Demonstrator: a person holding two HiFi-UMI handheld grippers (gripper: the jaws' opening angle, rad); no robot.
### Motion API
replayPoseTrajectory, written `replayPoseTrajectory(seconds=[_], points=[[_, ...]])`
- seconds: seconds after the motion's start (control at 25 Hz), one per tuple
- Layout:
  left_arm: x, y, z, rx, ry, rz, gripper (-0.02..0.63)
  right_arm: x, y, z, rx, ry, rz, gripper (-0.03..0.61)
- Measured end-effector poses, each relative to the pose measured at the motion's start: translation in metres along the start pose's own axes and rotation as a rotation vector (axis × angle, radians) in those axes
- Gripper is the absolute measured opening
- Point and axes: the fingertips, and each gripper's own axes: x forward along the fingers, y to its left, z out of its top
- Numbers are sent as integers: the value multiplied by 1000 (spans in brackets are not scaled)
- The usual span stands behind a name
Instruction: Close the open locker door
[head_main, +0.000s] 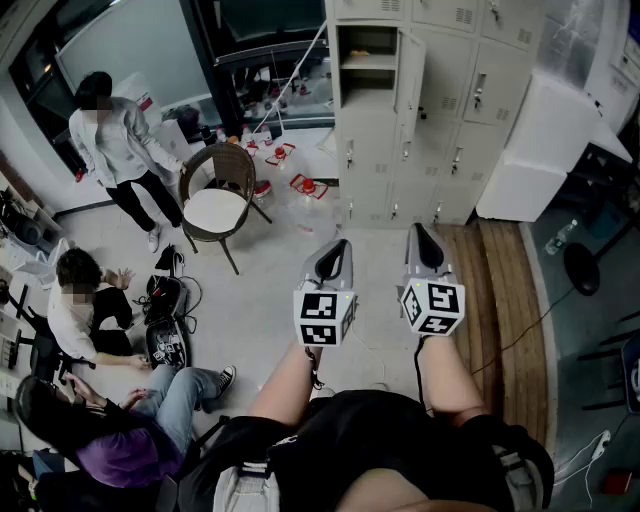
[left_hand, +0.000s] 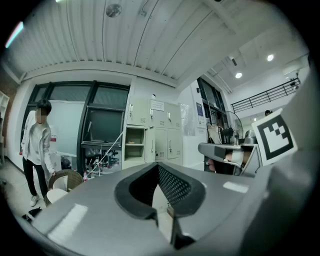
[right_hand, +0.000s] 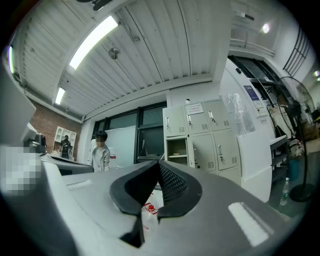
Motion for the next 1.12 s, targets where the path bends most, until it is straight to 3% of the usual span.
replayPoseTrajectory(seconds=[0.6, 1.12], points=[[15, -24, 8, 27, -9, -9, 0, -9, -20, 6, 35, -42, 2, 12], [42, -50, -3, 45, -15, 28, 0, 5, -54, -3, -12, -42, 33, 11]])
